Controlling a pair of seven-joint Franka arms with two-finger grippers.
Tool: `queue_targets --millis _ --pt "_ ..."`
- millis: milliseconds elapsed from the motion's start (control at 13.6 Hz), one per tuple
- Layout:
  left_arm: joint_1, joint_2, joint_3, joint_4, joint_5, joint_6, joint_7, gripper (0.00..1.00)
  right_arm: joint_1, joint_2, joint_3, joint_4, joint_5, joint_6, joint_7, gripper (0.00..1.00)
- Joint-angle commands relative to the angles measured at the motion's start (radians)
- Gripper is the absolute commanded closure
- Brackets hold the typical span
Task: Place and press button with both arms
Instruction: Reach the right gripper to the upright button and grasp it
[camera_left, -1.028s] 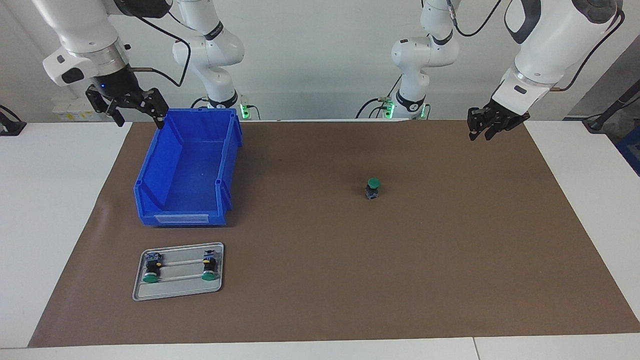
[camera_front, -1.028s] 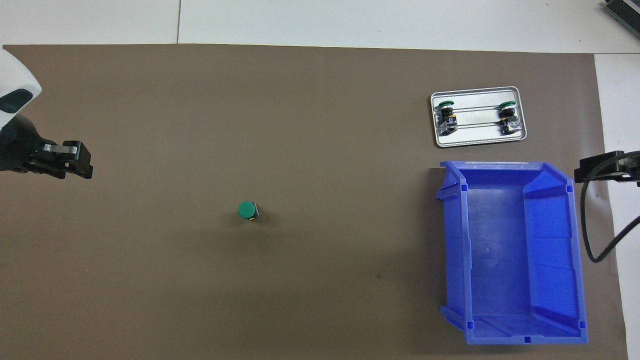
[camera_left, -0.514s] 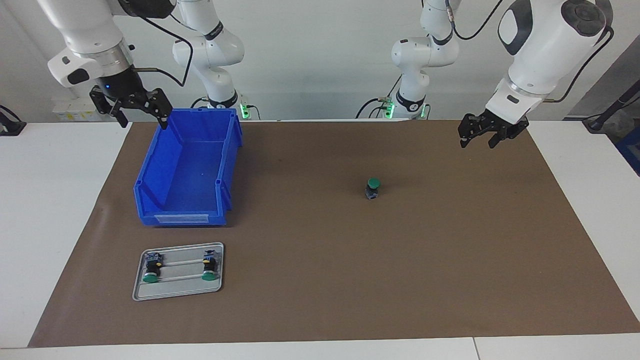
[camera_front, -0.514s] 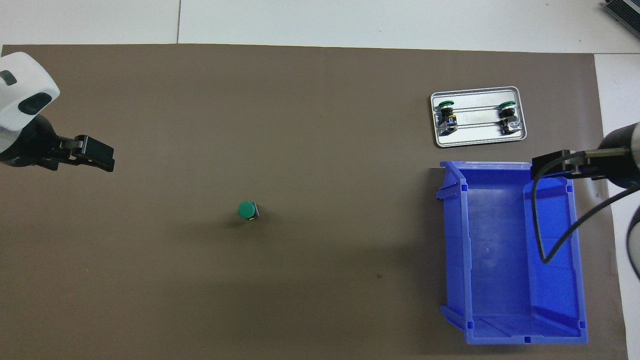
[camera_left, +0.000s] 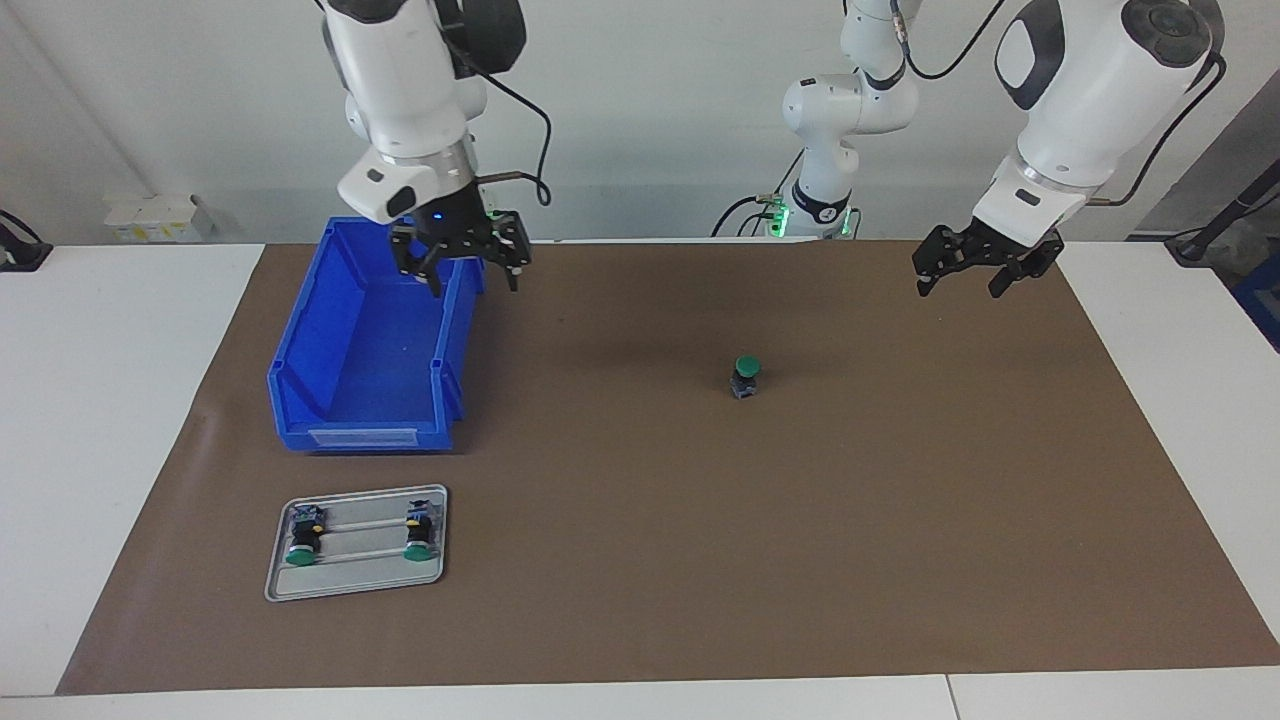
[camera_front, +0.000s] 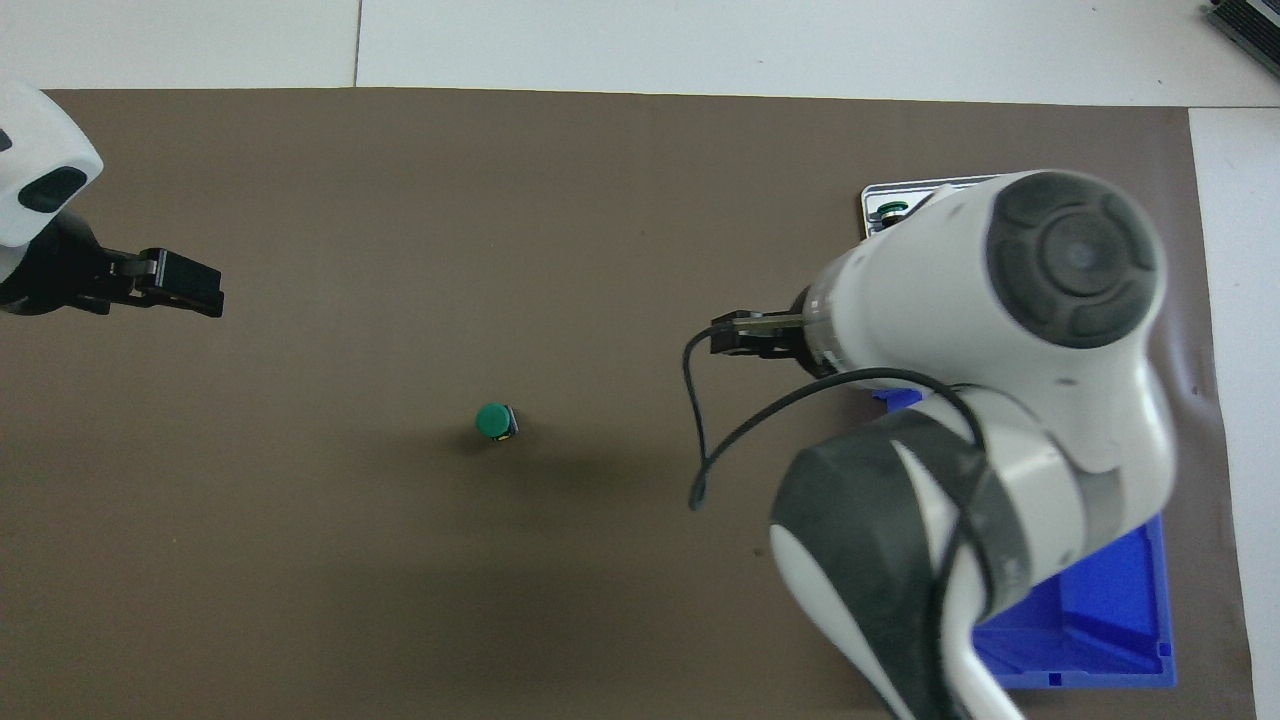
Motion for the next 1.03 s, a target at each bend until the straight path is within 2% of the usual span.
queue_targets --millis 0,147,441,587,734,955 --pt "0.005 -0.006 0.003 0.012 0.002 0.014 0.012 0.00 0.108 0.120 -0.005 0.048 0.012 0.119 0.235 0.00" --pt "0.024 -0.003 0.004 0.028 0.005 0.020 0.012 0.00 0.191 0.171 -0.006 0.048 0.012 0.190 0.326 0.00" --pt "0.030 -0.018 0.004 -0.011 0.003 0.011 0.009 0.00 0.281 0.252 -0.005 0.048 0.000 0.279 0.336 0.00" --pt "0.033 -0.026 0.004 -0.017 0.003 0.003 0.008 0.00 0.327 0.321 -0.006 0.049 -0.021 0.369 0.325 0.00" --pt "0.031 -0.026 0.004 -0.017 0.003 0.001 0.008 0.00 0.334 0.386 -0.005 0.053 -0.088 0.446 0.302 0.00" --pt "0.031 -0.026 0.004 -0.017 0.003 0.003 0.008 0.00 0.343 0.424 -0.005 0.053 -0.103 0.506 0.255 0.00"
